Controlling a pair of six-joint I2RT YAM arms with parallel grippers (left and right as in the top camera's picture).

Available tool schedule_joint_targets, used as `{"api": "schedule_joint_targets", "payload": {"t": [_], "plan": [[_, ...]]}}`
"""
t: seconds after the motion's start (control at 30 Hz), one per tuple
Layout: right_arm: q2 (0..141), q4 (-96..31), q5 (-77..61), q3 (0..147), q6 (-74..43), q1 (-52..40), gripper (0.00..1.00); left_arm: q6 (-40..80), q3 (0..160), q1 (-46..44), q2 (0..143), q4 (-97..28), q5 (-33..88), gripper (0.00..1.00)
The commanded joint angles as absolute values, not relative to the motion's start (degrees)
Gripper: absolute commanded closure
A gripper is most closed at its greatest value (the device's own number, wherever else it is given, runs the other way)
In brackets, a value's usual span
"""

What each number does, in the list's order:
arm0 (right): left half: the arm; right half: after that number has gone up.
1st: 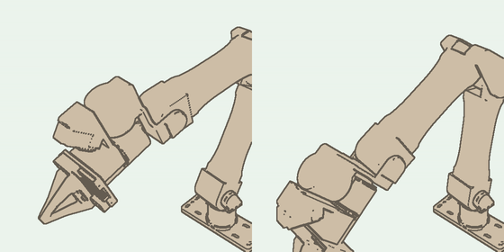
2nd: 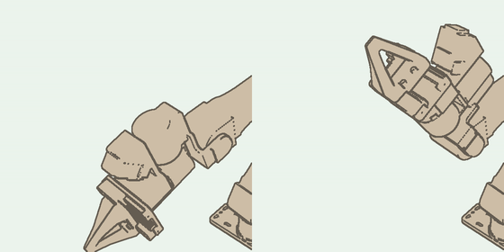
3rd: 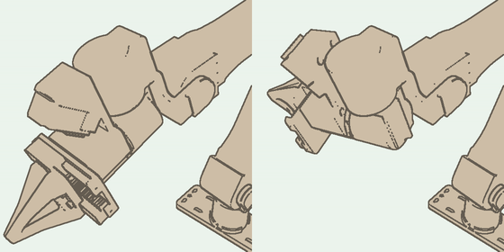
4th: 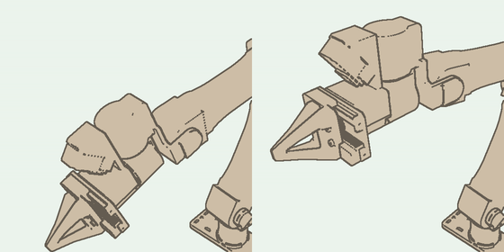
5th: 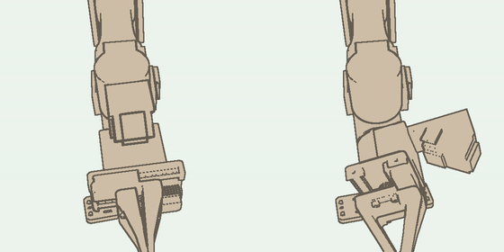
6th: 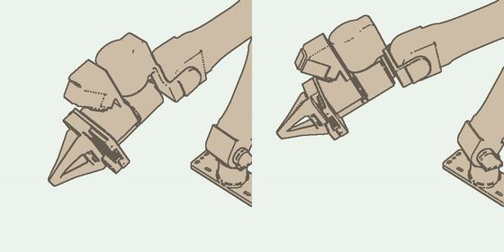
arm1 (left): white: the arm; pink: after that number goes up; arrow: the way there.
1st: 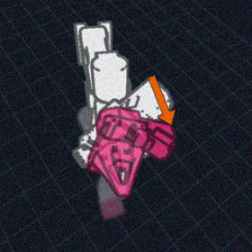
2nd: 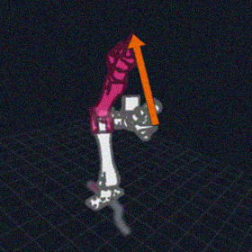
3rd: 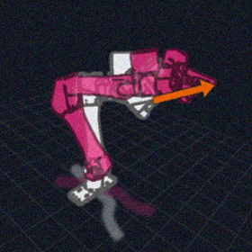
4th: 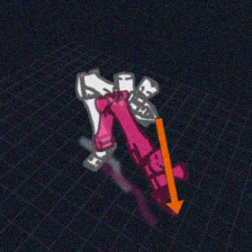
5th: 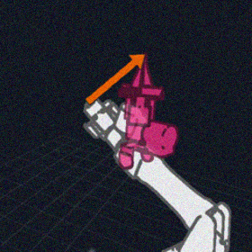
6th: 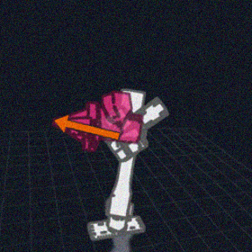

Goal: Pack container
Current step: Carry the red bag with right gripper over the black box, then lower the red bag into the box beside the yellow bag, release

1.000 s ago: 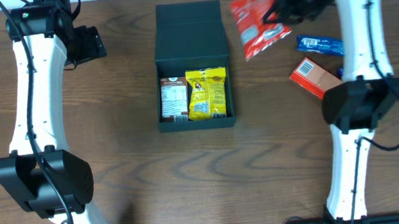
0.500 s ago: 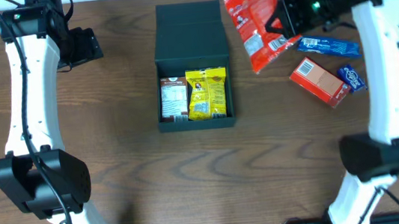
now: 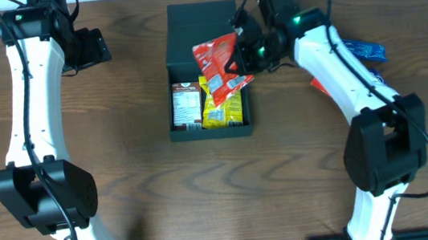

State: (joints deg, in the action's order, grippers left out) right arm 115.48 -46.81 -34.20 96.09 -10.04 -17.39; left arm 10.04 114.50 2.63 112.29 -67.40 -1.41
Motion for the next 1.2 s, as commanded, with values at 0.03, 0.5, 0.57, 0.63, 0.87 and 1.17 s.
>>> {"api": "schedule_joint_targets", "payload": {"t": [0.03, 0.5, 0.57, 0.63, 0.87, 1.17], "plan": [[113.91, -44.31, -37.93, 92.68, -19.18, -19.05, 0.98, 9.43, 115.59, 2.9, 111.85, -67.22, -0.75, 0.05], [113.91, -43.42, -26.7, 86.52, -32.86, -21.28, 0.98, 9.43, 115.61, 2.9, 111.85, -67.05, -0.38, 0.05], [113.91, -43.64, -25.82, 86.52, -33.01, -21.63, 0.99, 9.41, 115.61, 2.9, 111.85, -67.02, -0.38, 0.05], [113.91, -44.77, -24.73, 86.52, -34.09, -21.69, 0.73, 9.43, 115.59, 2.9, 111.85, -66.98, -0.38, 0.05], [112.12, -49.54, -22.98, 88.53, -36.38, -21.06, 0.65, 9.43, 115.59, 2.9, 111.85, -66.78, -0.36, 0.05], [100.77, -47.16, -14.79, 90.13, -31.99, -22.26, 0.99, 9.43, 115.59, 2.87, 111.85, -66.37, -0.1, 0.05]]}}
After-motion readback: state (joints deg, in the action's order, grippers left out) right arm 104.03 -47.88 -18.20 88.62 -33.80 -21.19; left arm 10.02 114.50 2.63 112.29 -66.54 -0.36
